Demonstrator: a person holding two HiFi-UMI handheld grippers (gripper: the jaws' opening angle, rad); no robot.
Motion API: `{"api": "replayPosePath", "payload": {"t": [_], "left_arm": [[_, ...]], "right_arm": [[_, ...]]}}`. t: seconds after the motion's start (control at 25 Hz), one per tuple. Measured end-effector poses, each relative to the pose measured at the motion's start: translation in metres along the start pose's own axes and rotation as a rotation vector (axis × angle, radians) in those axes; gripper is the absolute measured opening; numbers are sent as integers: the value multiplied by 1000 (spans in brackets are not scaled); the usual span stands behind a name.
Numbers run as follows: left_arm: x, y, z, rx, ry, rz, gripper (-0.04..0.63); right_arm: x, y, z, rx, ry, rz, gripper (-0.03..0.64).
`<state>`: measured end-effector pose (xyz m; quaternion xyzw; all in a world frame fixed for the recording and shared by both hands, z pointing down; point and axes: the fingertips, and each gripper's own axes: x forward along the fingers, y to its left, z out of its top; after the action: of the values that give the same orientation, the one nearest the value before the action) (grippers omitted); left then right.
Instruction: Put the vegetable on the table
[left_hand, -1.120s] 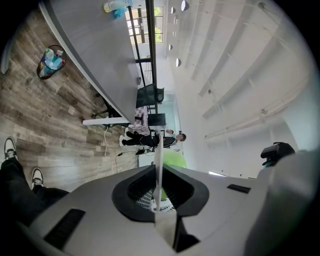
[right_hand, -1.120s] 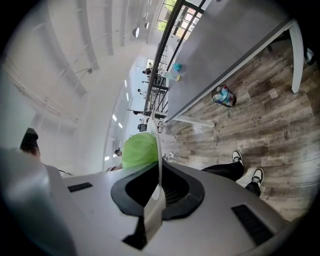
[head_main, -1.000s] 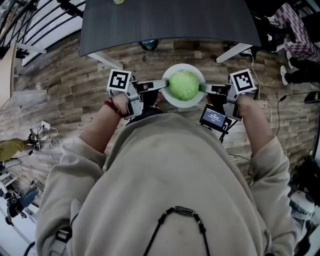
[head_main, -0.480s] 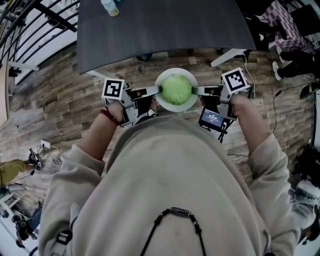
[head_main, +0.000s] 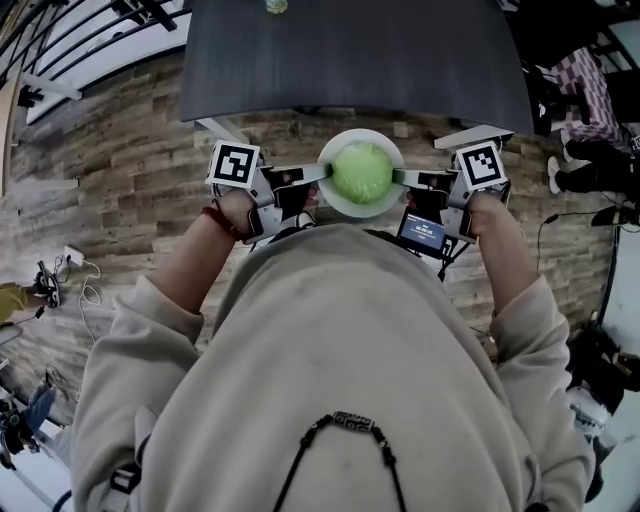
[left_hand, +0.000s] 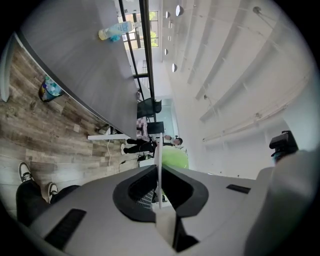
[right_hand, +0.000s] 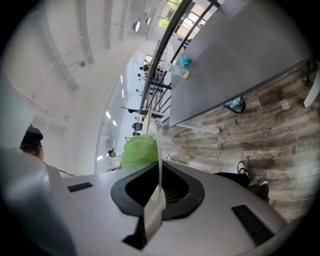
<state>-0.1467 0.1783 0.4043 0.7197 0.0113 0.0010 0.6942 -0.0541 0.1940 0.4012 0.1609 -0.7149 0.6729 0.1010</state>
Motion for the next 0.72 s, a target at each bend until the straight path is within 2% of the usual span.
{"api": "replayPosePath", "payload": {"t": [0.2,0.72], "left_arm": [[-18,-4,0,-18,-50,10,29],[-20,-4,-3,47,-124,46,30]], "right_arm": [[16,5,3,-8,48,8,26],[17,5,4,-71,92,48,26]]}}
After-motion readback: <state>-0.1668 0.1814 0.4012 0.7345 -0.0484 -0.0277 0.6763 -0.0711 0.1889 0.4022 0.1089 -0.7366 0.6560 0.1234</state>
